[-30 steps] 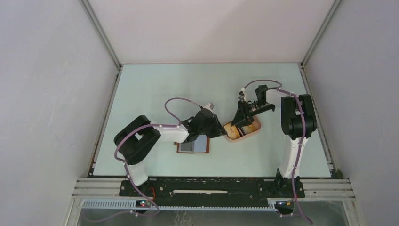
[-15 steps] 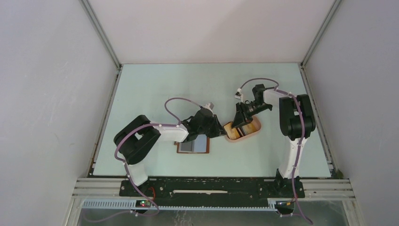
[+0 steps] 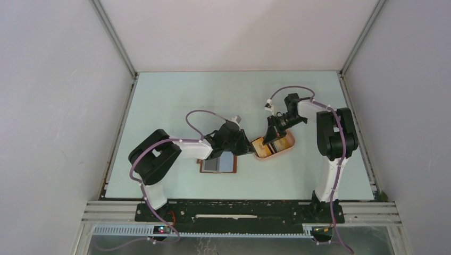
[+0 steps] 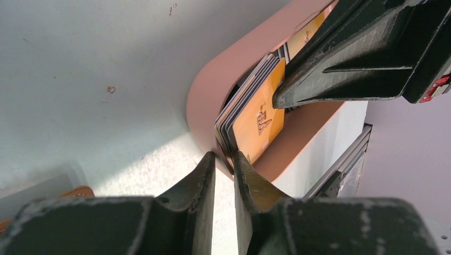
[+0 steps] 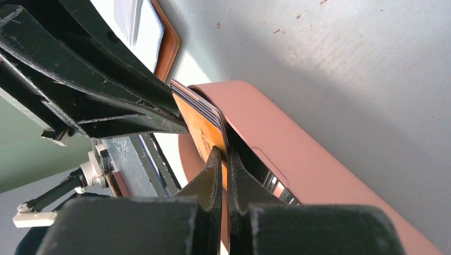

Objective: Put the credit cards into the card holder
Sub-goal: Pick up the credit card from the storage box.

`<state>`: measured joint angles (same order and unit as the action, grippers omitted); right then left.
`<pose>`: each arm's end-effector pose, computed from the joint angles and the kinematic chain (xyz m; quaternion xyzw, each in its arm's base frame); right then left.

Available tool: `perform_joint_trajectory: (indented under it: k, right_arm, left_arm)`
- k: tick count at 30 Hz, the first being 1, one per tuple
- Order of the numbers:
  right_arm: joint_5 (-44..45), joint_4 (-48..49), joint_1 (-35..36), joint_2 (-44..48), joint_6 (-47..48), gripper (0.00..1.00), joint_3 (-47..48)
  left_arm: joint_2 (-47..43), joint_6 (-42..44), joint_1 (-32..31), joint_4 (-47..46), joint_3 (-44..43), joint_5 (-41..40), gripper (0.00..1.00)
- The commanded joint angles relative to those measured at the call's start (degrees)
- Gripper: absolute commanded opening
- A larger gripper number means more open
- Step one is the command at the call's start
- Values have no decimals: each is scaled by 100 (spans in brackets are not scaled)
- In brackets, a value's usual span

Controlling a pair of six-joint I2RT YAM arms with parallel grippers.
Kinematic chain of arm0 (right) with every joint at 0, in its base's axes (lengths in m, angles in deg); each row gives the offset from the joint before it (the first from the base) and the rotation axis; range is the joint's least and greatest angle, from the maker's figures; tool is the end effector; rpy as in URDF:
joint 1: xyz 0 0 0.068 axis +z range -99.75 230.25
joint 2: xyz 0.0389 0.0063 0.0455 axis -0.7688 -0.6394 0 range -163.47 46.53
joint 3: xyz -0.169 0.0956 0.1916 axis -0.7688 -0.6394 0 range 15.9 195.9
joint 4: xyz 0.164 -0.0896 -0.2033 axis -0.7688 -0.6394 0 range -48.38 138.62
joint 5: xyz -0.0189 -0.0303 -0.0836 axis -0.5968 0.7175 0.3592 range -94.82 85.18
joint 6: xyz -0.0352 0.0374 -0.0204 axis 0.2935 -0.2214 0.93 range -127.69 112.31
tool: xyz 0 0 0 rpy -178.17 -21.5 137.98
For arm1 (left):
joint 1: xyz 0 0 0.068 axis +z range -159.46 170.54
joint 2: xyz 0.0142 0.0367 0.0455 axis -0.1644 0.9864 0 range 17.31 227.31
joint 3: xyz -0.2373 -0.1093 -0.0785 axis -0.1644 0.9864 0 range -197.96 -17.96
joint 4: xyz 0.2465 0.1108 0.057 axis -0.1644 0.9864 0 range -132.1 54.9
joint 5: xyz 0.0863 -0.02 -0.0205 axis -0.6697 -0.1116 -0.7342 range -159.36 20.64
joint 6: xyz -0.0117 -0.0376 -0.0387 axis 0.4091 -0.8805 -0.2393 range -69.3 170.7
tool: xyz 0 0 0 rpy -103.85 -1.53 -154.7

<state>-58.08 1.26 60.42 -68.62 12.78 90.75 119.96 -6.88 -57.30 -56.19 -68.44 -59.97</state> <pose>0.3625 0.0957 0.1332 -0.2449 0.8596 0.4447 0.0583 0.2455 -0.2804 0.1335 -0.0404 0.8959 -0.3916 0.2057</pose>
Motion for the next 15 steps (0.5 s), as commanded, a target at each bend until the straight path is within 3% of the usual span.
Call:
perform_joint_trajectory:
  k: [1, 15]
  right_arm:
    - [-405, -135, 103, 280, 60, 0, 57]
    - [-581, -338, -245, 365, 487, 0, 56]
  left_arm:
    - [80, 141, 12, -245, -363, 19, 22]
    - [-151, 265, 132, -470, -264, 310, 34]
